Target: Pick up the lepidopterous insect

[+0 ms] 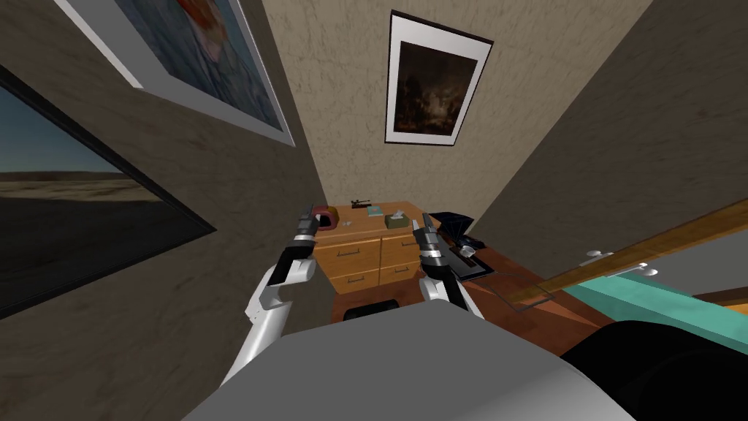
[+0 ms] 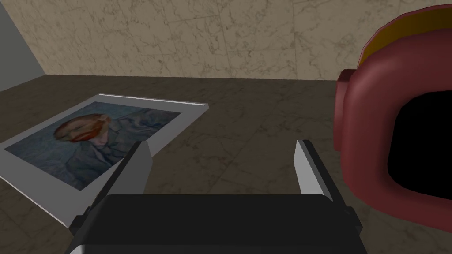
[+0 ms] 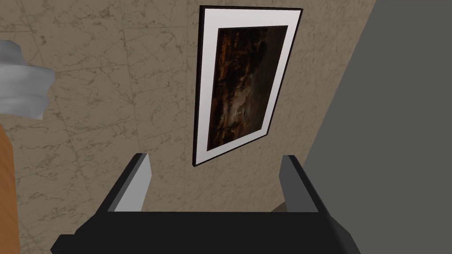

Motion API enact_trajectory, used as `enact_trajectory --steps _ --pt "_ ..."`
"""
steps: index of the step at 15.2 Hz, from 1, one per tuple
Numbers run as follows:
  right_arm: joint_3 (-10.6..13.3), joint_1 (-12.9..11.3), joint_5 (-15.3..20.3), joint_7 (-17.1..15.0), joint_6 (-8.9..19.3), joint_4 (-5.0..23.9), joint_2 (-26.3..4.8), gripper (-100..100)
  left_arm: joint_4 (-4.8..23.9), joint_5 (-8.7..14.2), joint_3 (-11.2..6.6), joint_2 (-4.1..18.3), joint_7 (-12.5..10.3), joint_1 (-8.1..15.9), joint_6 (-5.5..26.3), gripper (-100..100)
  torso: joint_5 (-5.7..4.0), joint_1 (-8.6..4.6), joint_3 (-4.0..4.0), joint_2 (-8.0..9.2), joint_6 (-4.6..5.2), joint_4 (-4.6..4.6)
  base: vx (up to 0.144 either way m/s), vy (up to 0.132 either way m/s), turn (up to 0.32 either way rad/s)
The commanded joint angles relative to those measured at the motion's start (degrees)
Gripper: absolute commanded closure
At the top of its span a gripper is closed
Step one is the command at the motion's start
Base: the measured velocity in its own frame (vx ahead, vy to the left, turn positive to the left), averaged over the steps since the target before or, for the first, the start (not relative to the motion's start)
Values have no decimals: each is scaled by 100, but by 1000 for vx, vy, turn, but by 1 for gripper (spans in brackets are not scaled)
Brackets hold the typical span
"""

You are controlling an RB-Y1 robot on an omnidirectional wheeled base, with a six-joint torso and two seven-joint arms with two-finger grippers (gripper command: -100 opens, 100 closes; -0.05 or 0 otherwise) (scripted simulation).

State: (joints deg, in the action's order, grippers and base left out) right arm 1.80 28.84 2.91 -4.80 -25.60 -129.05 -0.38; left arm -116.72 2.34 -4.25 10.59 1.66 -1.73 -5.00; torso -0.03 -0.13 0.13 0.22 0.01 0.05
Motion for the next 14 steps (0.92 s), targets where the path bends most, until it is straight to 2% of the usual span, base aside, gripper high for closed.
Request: enact_trajectory --steps 1,2,3,4,6,7,9,10,12,13,14 --pt "0 0 0 0 0 0 0 0 225 -45 11 27 128 286 286 -100 0 0 0 0 0 0 -80 -32 21" --pt "0 0 0 0 0 0 0 0 225 -45 11 27 128 433 423 -100 0 -1 2 4 0 0 -83 -31 15" --pt "0 0 0 0 0 0 0 0 225 -45 11 27 128 459 465 -100 0 -2 3 6 0 1 -57 -24 2" --pt "0 0 0 0 0 0 0 0 418 -72 13 48 216 668 613 -100 0 0 2 3 0 1 -55 -25 18" --pt "0 0 0 0 0 0 0 0 418 -72 13 48 216 806 800 -100 0 -1 0 -1 0 0 -46 -26 14" --pt "0 0 0 0 0 0 0 0 627 -95 15 65 302 991 957 -100 0 0 -2 -4 0 0 -47 -24 16" --pt "0 0 0 0 0 0 0 0 627 -95 15 65 302 1158 1149 -100 0 0 -2 -4 0 -1 -48 -23 12" --pt "0 0 0 0 0 0 0 0 851 -114 18 81 386 1350 1302 -100 0 2 -3 -6 -1 -1 -40 -25 20" --pt "0 0 0 0 0 0 0 0 851 -114 18 81 386 1512 1513 -100 0 -1 -4 -7 0 -1 -39 -29 15" --pt "0 0 0 0 0 0 0 0 1085 -127 22 96 466 1690 1662 -100 0 -1 -5 -9 -1 -2 -40 -32 23" --pt "0 0 0 0 0 0 0 0 1091 -127 22 96 466 1810 1786 -100 0 -2 -5 -9 0 -2 -42 -33 24"
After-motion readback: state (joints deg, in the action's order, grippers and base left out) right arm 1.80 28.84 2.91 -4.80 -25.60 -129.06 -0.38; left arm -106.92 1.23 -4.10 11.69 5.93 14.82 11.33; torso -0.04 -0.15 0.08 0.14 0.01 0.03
